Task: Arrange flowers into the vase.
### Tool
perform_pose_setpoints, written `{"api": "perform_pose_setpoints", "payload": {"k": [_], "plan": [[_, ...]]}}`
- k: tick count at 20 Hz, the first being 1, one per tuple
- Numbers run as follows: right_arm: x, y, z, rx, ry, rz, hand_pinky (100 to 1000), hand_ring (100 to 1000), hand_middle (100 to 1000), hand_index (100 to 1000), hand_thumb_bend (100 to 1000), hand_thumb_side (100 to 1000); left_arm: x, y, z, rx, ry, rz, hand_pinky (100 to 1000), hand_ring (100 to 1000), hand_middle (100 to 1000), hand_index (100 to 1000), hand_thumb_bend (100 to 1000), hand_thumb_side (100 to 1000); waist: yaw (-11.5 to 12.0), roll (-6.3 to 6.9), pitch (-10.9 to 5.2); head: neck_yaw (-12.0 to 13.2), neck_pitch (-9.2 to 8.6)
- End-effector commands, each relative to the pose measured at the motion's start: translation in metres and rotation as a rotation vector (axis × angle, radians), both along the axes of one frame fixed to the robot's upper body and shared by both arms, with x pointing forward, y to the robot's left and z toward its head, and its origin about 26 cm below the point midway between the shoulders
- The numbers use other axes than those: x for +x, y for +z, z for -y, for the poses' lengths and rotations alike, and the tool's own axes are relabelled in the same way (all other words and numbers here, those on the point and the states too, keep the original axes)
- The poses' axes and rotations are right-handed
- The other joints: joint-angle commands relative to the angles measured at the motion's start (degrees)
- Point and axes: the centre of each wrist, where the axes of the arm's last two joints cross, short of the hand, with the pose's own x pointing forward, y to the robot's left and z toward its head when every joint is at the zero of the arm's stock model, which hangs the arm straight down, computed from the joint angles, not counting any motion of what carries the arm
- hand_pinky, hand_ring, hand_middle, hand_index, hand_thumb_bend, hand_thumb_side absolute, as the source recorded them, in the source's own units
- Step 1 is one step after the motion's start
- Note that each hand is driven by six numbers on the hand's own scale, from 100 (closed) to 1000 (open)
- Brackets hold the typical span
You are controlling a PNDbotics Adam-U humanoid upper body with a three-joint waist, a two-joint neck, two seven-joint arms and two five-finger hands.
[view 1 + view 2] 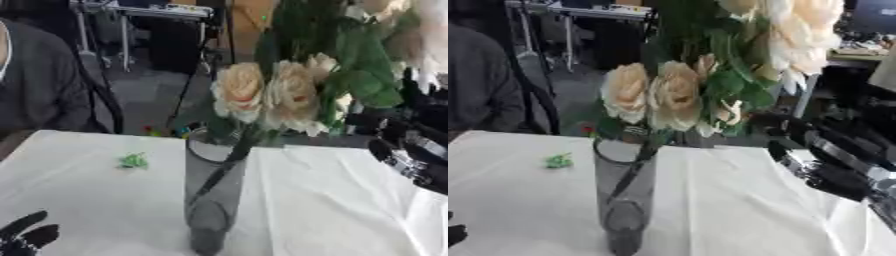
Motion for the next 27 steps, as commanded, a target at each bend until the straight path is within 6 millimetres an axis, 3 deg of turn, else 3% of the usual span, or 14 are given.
{"api": "perform_pose_setpoints", "payload": {"k": [1, 5, 8, 13, 15, 21, 27], "plan": [[-0.0036, 0.0117, 0.0019, -0.007, -0.001, 0.026, 946, 1000, 923, 1000, 100, 879, 0.0002, 0.0068, -0.0026, 0.008, 0.004, 0.025, 833, 771, 801, 828, 871, 646, 0.09, 0.33, -0.86, 0.04, -0.32], [-0.0038, 0.0112, 0.0019, -0.002, -0.001, 0.025, 946, 1000, 922, 1000, 100, 879, -0.0001, 0.0061, -0.0024, 0.008, 0.004, 0.022, 833, 771, 801, 828, 870, 646, 0.13, 0.34, -1.04, 0.14, -0.15], [-0.0039, 0.011, 0.0019, 0.001, -0.001, 0.023, 945, 1000, 918, 990, 100, 824, -0.0001, 0.0062, -0.0027, 0.008, 0.004, 0.022, 833, 772, 802, 828, 870, 647, 0.14, 0.42, -1.15, 0.12, -0.06], [-0.0043, 0.0098, 0.0025, 0.006, -0.009, 0.01, 938, 1000, 896, 942, 100, 555, -0.0004, 0.0056, -0.0028, 0.008, 0.004, 0.02, 834, 772, 802, 828, 868, 646, 0.08, 0.47, -1.31, 0.15, 0.03], [-0.0043, 0.009, 0.0028, 0.007, -0.014, 0.002, 930, 1000, 883, 926, 100, 517, -0.0004, 0.0058, -0.0029, 0.008, 0.004, 0.02, 834, 772, 802, 828, 868, 646, -0.04, 0.44, -1.29, 0.12, 0.1], [-0.0053, 0.0084, 0.0031, 0.013, -0.025, 0.002, 890, 990, 846, 824, 100, 505, -0.0006, 0.0053, -0.0028, 0.008, 0.003, 0.019, 834, 773, 802, 828, 867, 646, -0.09, 0.49, -1.31, 0.18, 0.1], [-0.0063, 0.0075, 0.0036, 0.071, -0.067, 0.042, 807, 926, 773, 706, 100, 601, -0.0008, 0.0049, -0.0029, 0.008, 0.003, 0.017, 835, 773, 803, 828, 865, 646, -0.18, 0.47, -1.27, 0.13, 0.14]]}}
